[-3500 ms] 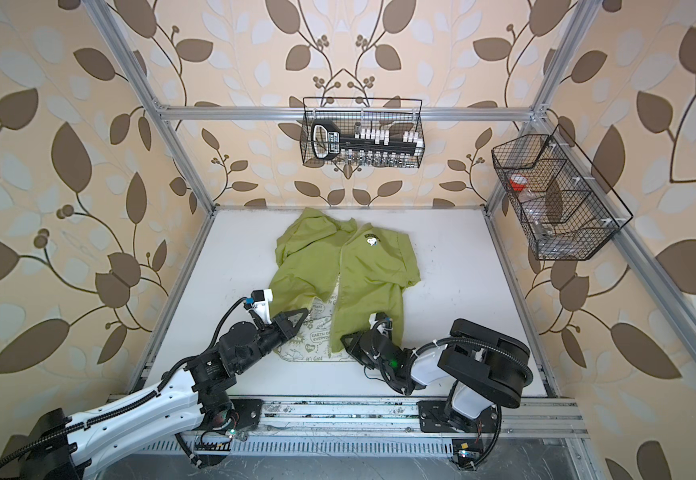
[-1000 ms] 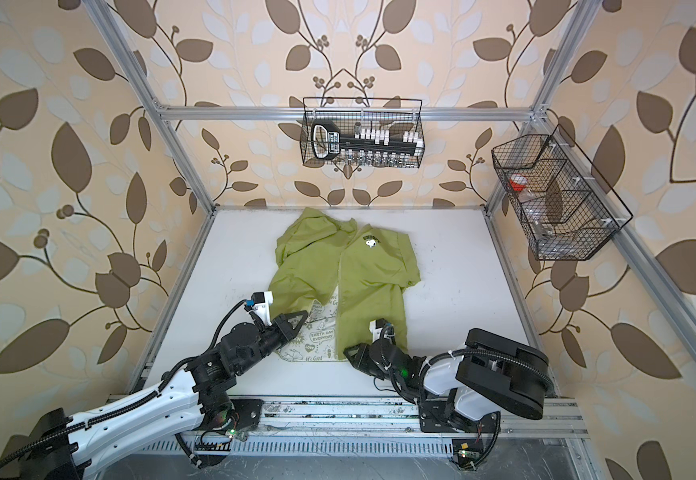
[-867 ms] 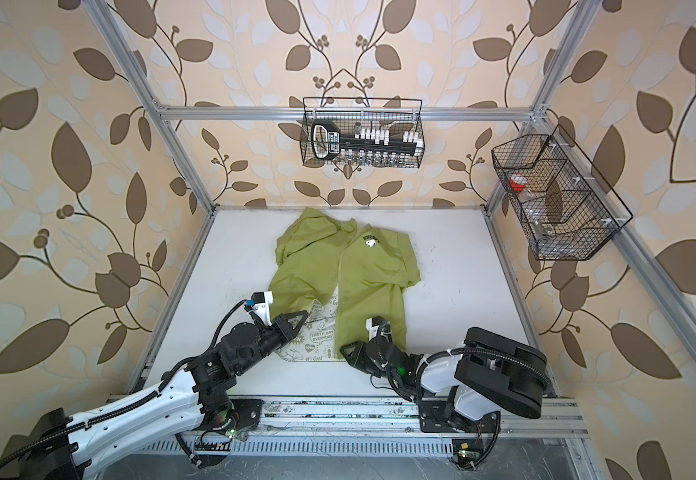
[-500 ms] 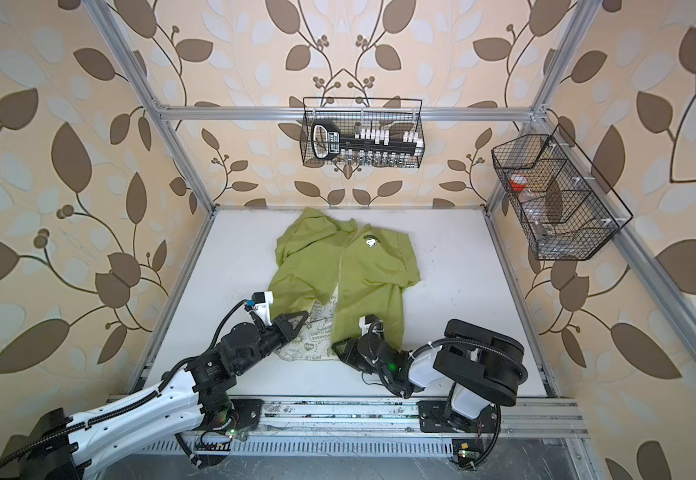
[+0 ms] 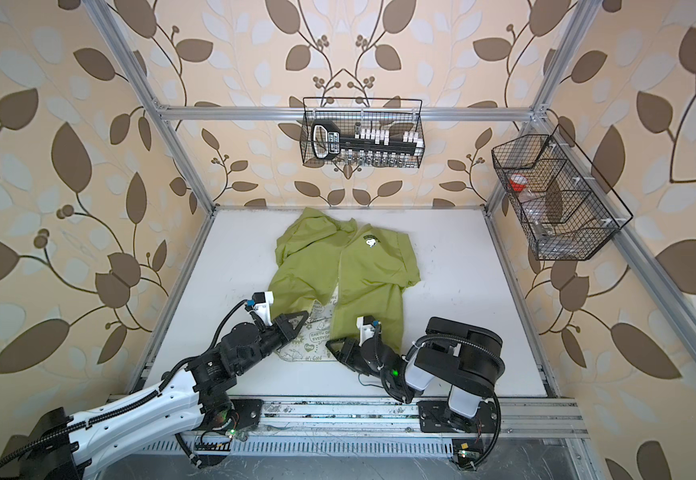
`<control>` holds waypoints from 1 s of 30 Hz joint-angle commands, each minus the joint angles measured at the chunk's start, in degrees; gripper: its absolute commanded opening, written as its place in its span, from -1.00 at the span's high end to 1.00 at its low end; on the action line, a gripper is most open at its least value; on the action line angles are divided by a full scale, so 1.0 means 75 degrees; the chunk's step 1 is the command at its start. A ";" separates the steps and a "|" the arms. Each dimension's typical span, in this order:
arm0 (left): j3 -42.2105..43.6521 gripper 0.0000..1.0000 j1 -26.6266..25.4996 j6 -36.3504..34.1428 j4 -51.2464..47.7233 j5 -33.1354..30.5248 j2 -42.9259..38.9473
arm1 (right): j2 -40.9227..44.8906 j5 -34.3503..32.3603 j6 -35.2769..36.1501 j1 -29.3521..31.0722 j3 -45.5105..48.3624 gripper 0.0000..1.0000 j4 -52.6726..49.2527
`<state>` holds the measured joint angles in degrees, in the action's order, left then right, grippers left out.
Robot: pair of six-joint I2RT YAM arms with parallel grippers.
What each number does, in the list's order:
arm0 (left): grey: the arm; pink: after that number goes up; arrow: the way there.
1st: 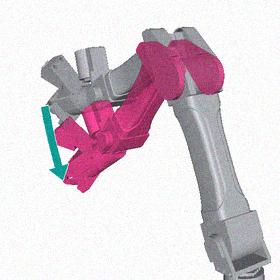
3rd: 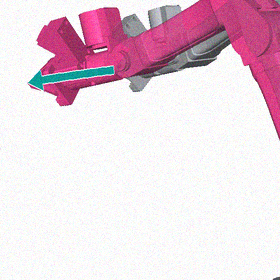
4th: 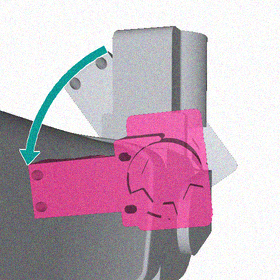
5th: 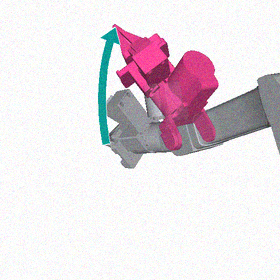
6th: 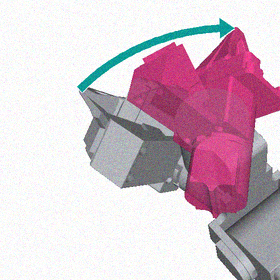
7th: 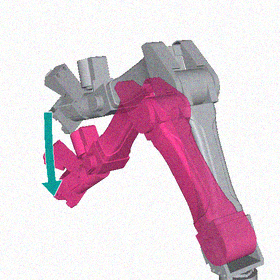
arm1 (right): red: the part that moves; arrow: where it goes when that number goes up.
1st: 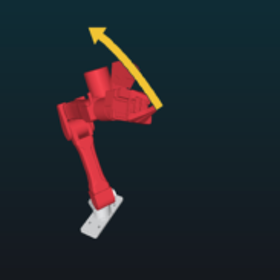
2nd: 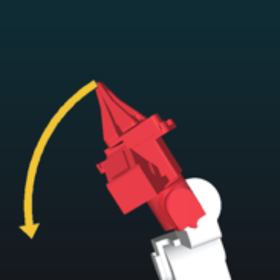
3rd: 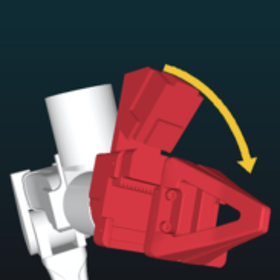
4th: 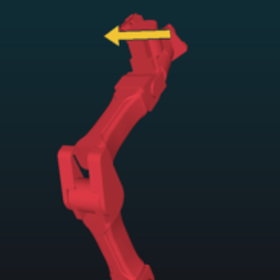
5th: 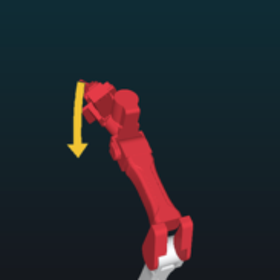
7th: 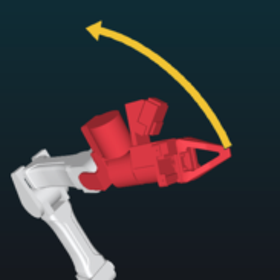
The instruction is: Zip up the jacket
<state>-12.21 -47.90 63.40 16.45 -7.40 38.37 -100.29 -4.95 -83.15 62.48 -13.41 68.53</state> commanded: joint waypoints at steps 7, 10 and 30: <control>-0.0093 1.00 0.0057 -0.0004 0.0305 0.0061 0.0014 | -0.0229 -0.0383 -0.0387 -0.0072 0.0506 0.31 0.1224; -0.0085 1.00 0.0056 0.0002 0.0315 0.0081 0.0034 | -0.0122 -0.0365 -0.0339 -0.0074 0.0477 0.39 0.1066; -0.0060 1.00 0.0051 0.0032 0.0209 0.0072 -0.0074 | -0.0083 -0.0061 0.0053 0.0049 0.0228 0.47 0.1320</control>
<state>-12.21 -47.90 63.44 16.47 -6.39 38.59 -101.21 -6.02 -82.83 62.48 -11.03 74.98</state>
